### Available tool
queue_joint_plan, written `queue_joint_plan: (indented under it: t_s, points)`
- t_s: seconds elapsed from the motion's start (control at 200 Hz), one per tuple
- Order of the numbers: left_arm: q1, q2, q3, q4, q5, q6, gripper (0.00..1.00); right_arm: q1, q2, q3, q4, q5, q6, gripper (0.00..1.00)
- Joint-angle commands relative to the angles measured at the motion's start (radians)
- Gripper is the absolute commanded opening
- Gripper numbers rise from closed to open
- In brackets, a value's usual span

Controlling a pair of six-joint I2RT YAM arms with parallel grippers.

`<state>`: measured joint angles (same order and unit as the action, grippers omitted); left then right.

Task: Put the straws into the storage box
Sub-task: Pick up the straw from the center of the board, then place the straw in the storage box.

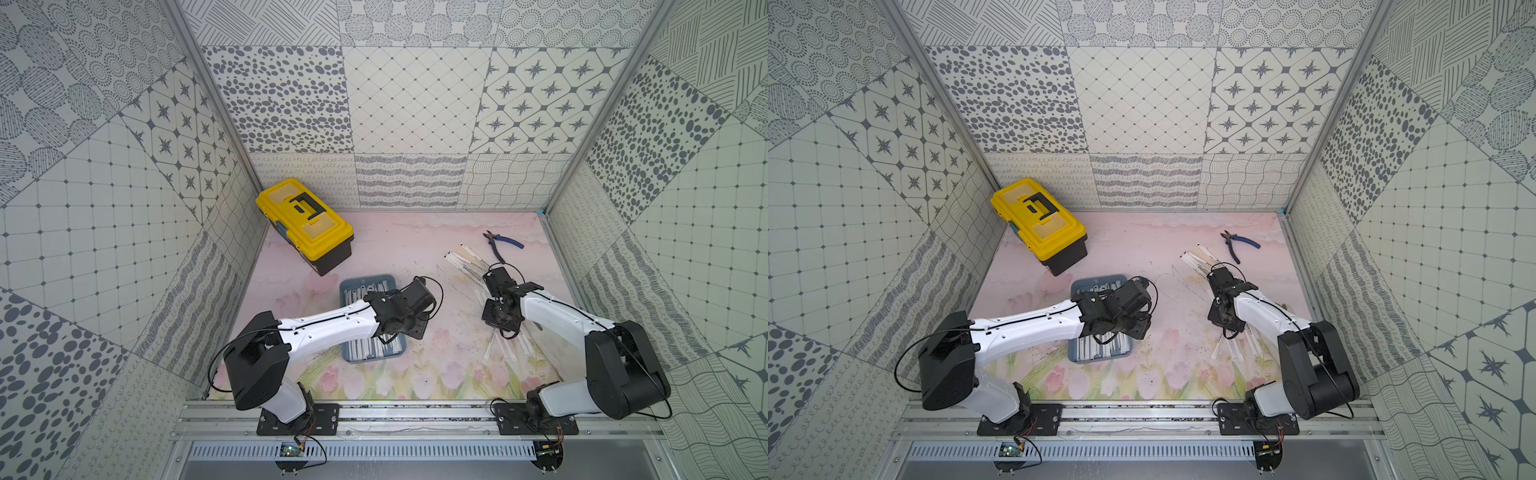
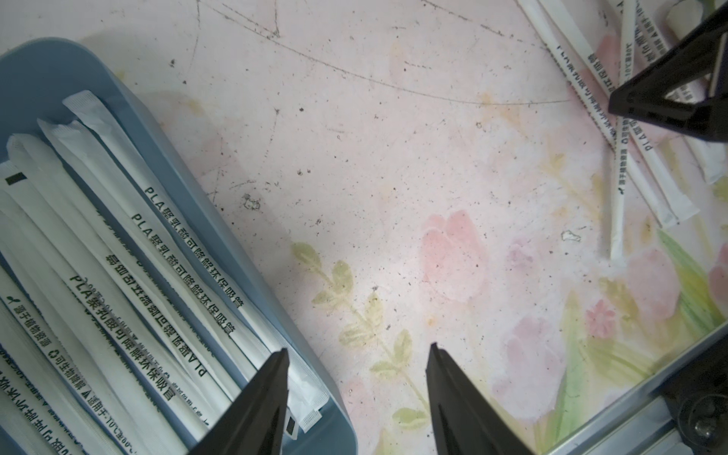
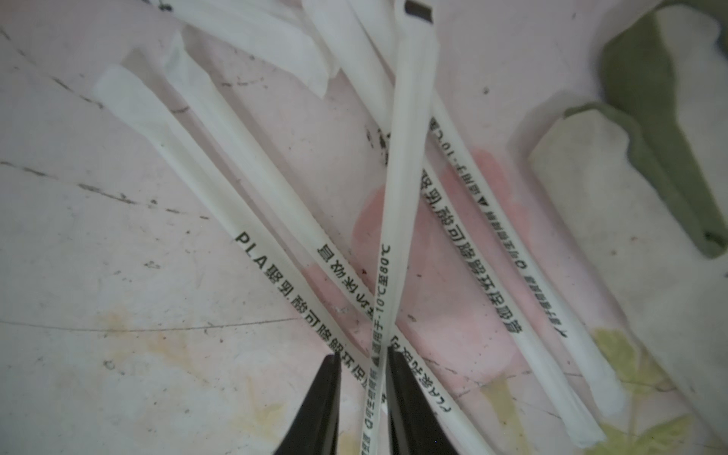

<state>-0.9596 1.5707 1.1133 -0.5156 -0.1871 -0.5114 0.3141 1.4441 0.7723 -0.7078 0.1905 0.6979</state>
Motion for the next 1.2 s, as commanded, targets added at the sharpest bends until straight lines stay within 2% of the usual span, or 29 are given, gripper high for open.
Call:
queue_joint_plan:
  t_s: [0.0, 0.195, 0.355, 0.465, 0.625, 0.745, 0.87, 0.991, 1.096, 1.196]
  points:
    - [-0.002, 0.001, 0.012, -0.011, -0.026, 0.020, 0.60, -0.017, 0.015, -0.027, 0.058, 0.000, -0.004, 0.20]
    - [-0.001, -0.002, 0.010, -0.015, -0.038, 0.028, 0.60, -0.018, -0.008, -0.038, 0.057, -0.002, -0.007, 0.12]
    - [0.007, -0.010, 0.006, -0.010, -0.041, 0.028, 0.60, -0.017, -0.025, -0.028, 0.033, 0.022, -0.023, 0.13]
    - [0.020, -0.024, 0.004, -0.017, -0.043, 0.027, 0.60, -0.011, -0.026, -0.023, 0.027, 0.015, -0.024, 0.09]
    - [0.090, -0.115, -0.040, -0.042, -0.046, 0.016, 0.60, 0.109, -0.086, 0.085, -0.109, 0.067, 0.000, 0.08]
    - [0.176, -0.222, -0.087, -0.071, -0.043, 0.018, 0.60, 0.235, -0.093, 0.181, -0.145, 0.054, 0.081, 0.07]
    - [0.275, -0.303, -0.129, -0.118, -0.063, 0.049, 0.61, 0.409, 0.036, 0.345, -0.071, 0.037, 0.146, 0.07]
    - [0.418, -0.393, -0.183, -0.163, -0.062, 0.045, 0.61, 0.546, 0.252, 0.591, -0.058, 0.065, 0.114, 0.07]
    - [0.548, -0.471, -0.236, -0.177, -0.034, 0.027, 0.61, 0.605, 0.410, 0.770, -0.075, 0.076, 0.081, 0.06]
    - [0.634, -0.516, -0.274, -0.168, 0.032, 0.009, 0.62, 0.627, 0.519, 0.866, -0.074, 0.064, 0.079, 0.06]
